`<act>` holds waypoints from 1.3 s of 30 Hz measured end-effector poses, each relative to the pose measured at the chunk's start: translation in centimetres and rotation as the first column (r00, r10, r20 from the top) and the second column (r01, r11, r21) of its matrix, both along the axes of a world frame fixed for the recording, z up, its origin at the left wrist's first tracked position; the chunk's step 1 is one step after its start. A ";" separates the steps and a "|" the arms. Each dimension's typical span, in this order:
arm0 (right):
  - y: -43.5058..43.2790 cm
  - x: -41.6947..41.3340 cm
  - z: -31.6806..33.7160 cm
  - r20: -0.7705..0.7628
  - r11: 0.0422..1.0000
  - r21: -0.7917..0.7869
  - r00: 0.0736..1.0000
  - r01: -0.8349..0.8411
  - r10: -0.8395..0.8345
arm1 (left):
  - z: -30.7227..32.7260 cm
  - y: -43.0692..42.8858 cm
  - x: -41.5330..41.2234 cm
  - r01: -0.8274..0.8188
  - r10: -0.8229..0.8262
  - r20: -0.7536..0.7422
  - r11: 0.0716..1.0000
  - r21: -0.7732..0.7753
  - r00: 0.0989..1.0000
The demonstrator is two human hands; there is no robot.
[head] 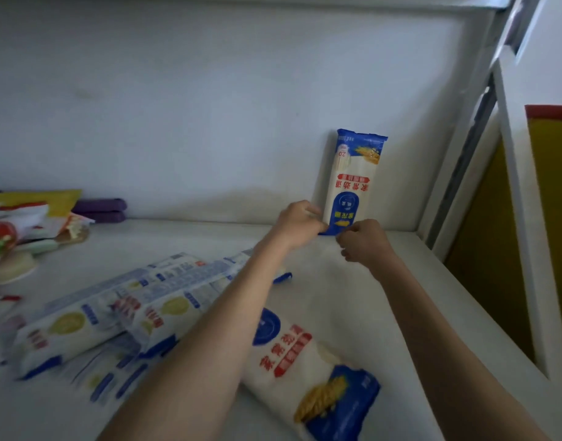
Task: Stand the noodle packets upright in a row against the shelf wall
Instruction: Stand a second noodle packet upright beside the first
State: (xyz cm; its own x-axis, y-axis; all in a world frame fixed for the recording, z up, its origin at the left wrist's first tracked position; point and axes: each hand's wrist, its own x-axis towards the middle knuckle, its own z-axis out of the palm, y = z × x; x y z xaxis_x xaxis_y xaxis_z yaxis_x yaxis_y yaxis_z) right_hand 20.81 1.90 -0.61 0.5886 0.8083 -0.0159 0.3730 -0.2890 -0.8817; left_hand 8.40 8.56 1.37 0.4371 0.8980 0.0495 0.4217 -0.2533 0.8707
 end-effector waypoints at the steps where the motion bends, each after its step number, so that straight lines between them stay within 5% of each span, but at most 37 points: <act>1: 0.5 -0.4 0.7 -0.023 1.000 0.001 1.000 -0.015 0.015 | 1.1 0.2 -1.2 0.026 -0.025 -0.041 1.000 0.007 0.999; 5: 1.2 -3.6 3.1 -0.100 0.991 -0.008 0.986 -0.136 0.134 | 2.4 -0.3 -7.8 0.028 -0.012 -0.207 0.997 0.072 0.978; 10: -0.7 -8.8 2.8 -0.138 0.973 -0.103 0.972 -0.207 0.192 | 1.8 -2.5 -14.1 -0.164 0.212 -0.433 0.976 0.145 0.876; 15: -0.4 -11.5 1.5 -0.026 0.961 -0.180 0.978 -0.208 0.207 | 1.7 -3.7 -16.9 -0.188 0.252 -0.553 0.967 0.171 0.794; 21: -0.4 -13.0 0.0 0.031 0.970 -0.154 0.981 -0.187 0.194 | 2.0 -2.6 -16.6 -0.220 0.208 -0.488 0.975 0.035 0.848; 28: -0.5 -12.1 0.0 -0.290 0.983 -0.046 0.944 -0.175 0.155 | 2.4 -2.9 -15.5 -0.204 0.119 -0.357 0.956 -0.211 0.927; 33: -1.1 -11.7 0.3 -0.550 0.982 0.061 0.815 -0.179 0.183 | 2.4 -3.2 -15.5 -0.146 0.054 -0.312 0.949 -0.279 0.949; 39: -1.1 -12.1 1.0 -0.633 0.983 0.055 0.756 -0.175 0.170 | 2.1 -2.7 -15.8 -0.154 0.105 -0.136 0.894 -0.421 0.985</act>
State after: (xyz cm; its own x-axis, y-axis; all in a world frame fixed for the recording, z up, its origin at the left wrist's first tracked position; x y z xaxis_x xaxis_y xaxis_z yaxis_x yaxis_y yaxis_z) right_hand 8.75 0.79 0.37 0.2936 0.8933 -0.3404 -0.2241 -0.2818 -0.9329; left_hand -7.41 5.87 3.47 0.2963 0.8704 -0.3932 0.5220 0.1972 0.8298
